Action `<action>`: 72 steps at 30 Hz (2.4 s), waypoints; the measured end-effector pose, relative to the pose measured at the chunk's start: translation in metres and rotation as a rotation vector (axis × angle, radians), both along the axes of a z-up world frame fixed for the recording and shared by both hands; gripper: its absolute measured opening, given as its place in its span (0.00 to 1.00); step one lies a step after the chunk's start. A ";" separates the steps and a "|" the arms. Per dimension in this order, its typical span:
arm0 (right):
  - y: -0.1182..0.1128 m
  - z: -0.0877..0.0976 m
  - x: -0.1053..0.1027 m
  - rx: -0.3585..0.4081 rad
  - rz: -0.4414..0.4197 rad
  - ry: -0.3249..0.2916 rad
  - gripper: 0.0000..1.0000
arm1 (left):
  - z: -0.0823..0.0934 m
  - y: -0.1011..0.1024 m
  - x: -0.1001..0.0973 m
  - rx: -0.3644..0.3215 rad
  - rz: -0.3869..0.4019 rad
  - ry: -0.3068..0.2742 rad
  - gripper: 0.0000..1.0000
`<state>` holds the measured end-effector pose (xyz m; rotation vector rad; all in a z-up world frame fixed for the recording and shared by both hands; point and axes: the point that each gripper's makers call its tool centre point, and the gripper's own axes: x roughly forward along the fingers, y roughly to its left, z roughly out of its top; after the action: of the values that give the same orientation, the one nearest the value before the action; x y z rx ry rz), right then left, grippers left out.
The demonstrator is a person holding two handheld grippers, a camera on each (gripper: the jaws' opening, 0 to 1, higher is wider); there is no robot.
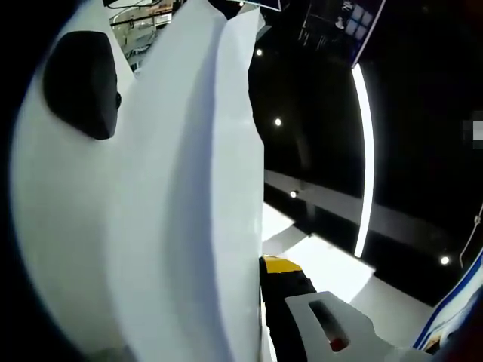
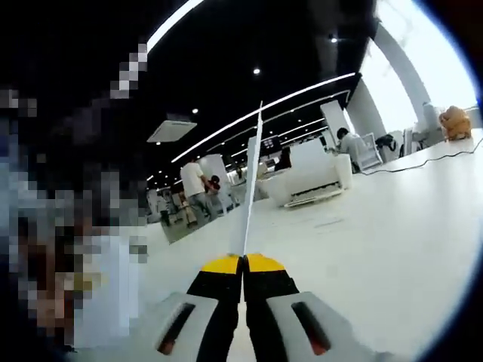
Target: Organize the stack of printing papers by aligning and flattening the scattered papers on the table
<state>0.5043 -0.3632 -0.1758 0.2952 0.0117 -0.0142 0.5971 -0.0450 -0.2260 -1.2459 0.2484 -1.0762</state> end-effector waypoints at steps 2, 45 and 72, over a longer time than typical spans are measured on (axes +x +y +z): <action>0.002 0.009 0.001 -0.028 0.009 -0.003 0.00 | 0.000 0.000 0.000 0.000 0.001 -0.001 0.06; 0.022 0.082 -0.010 -0.126 0.125 -0.112 0.00 | 0.000 -0.002 -0.001 0.004 -0.006 -0.001 0.06; 0.091 0.151 -0.035 -0.082 0.333 -0.270 0.00 | 0.001 -0.002 -0.003 -0.002 -0.005 -0.002 0.06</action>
<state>0.4691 -0.2724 -0.0245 0.2083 -0.2070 0.3544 0.5945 -0.0470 -0.2249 -1.2467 0.2498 -1.0823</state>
